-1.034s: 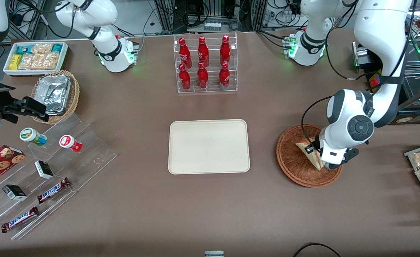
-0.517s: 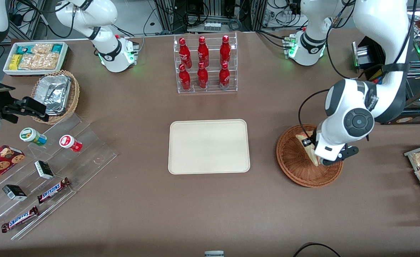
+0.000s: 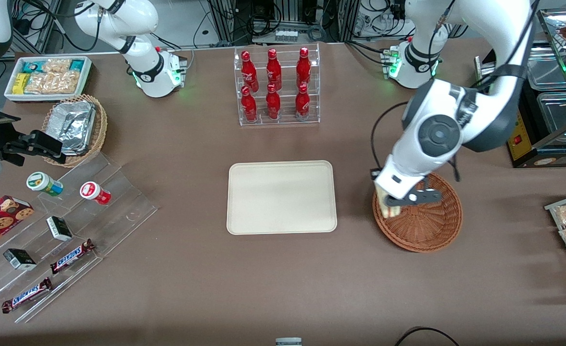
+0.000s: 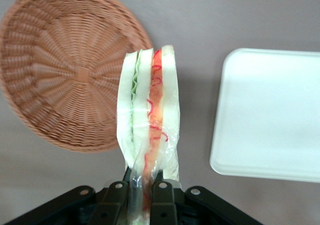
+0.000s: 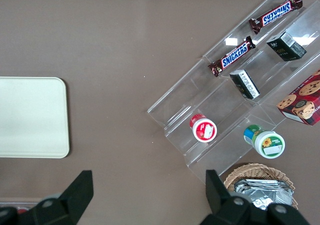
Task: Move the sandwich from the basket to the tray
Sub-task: 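Lift the sandwich and carry it over the cream tray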
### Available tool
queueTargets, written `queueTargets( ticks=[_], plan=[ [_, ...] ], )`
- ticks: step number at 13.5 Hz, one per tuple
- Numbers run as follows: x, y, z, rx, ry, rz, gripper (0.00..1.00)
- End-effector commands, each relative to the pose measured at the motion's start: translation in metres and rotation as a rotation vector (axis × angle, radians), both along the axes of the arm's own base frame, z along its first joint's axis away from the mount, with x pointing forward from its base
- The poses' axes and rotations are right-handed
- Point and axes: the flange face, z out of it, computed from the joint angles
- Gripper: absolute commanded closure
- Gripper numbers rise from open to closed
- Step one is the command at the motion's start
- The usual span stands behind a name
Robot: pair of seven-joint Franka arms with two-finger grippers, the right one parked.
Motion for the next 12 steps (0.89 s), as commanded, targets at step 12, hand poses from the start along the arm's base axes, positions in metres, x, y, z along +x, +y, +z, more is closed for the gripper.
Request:
queueTargets(
  ticks=[12],
  plan=[
    [-0.012,-0.145,-0.102,-0.080,0.025,-0.142,1.00]
  ],
)
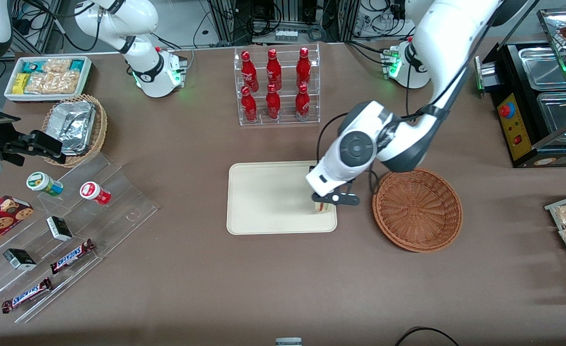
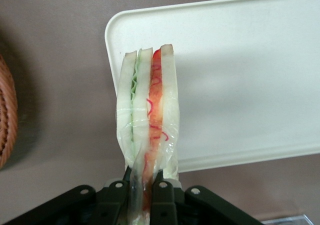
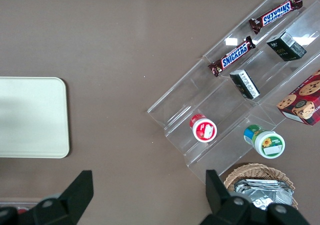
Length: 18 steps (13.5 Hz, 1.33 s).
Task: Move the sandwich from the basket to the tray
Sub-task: 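Lift the sandwich and carry it over the cream tray, then lower the sandwich onto the tray and open the left gripper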
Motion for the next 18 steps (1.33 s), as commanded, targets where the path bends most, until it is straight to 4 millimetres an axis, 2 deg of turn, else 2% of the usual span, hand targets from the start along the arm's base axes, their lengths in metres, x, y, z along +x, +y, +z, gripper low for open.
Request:
queueTargets(
  ticks=[1,8,11,18],
  plan=[
    [0.010,-0.020,-0.014,0.015,-0.016,0.007,1.00],
    [0.023,-0.037,-0.052,-0.038,-0.024,0.044,1.00],
    [0.021,-0.047,-0.070,-0.009,-0.032,0.042,1.00],
    [0.011,-0.062,-0.082,0.000,-0.037,0.029,1.00]
  ],
)
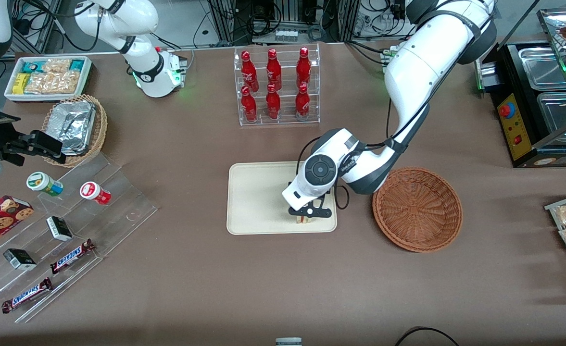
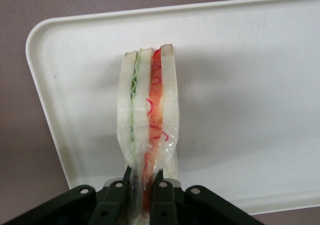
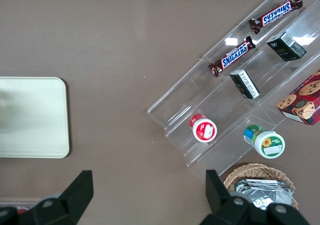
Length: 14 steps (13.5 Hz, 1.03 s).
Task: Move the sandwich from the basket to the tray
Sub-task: 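Lower the sandwich onto the tray and open the left gripper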
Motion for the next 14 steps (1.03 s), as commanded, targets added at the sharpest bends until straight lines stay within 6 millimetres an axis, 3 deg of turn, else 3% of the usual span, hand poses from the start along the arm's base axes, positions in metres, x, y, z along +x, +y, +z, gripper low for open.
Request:
queueTargets(
  ticks=[1,2,4,6,14],
  plan=[
    [0.003,-0.008,0.002,0.017,-0.027,0.015,0.91],
    [0.003,-0.008,0.002,0.018,-0.028,0.017,0.57],
    [0.001,-0.010,0.000,0.028,-0.036,0.004,0.34],
    [0.000,-0.011,0.000,0.032,-0.040,0.002,0.00],
    [0.005,-0.009,0.015,0.036,-0.046,0.111,0.00]
  ],
)
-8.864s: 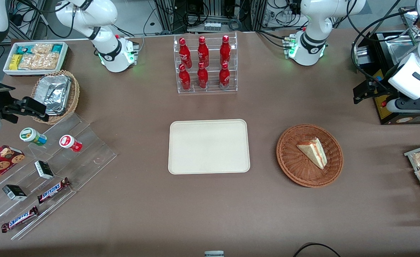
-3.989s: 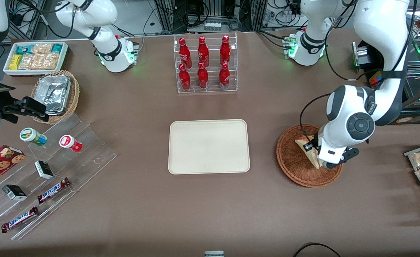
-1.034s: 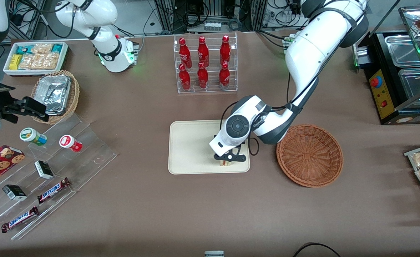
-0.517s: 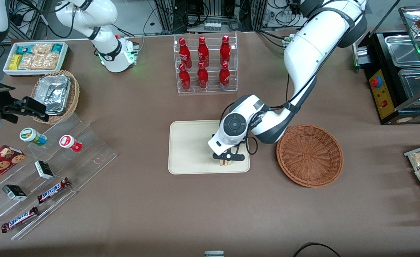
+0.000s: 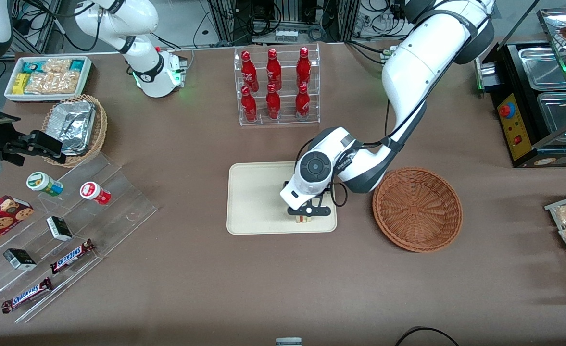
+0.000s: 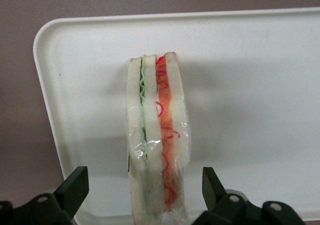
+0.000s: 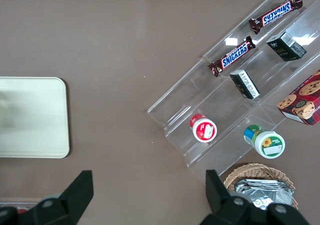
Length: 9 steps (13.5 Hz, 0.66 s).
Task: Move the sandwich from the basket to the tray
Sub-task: 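Lower the sandwich onto the tray and open the left gripper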
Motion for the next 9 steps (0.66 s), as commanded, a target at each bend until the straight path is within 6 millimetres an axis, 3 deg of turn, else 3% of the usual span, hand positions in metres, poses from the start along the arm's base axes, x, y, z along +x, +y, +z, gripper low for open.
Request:
queueTargets(
  ticks=[1,6,9],
  plan=[
    [0.006,-0.003,0.014,0.019,-0.028,0.046,0.00],
    [0.011,0.007,0.039,0.042,-0.044,0.047,0.00],
    [0.034,0.029,0.060,0.032,-0.054,0.109,0.00]
  ],
)
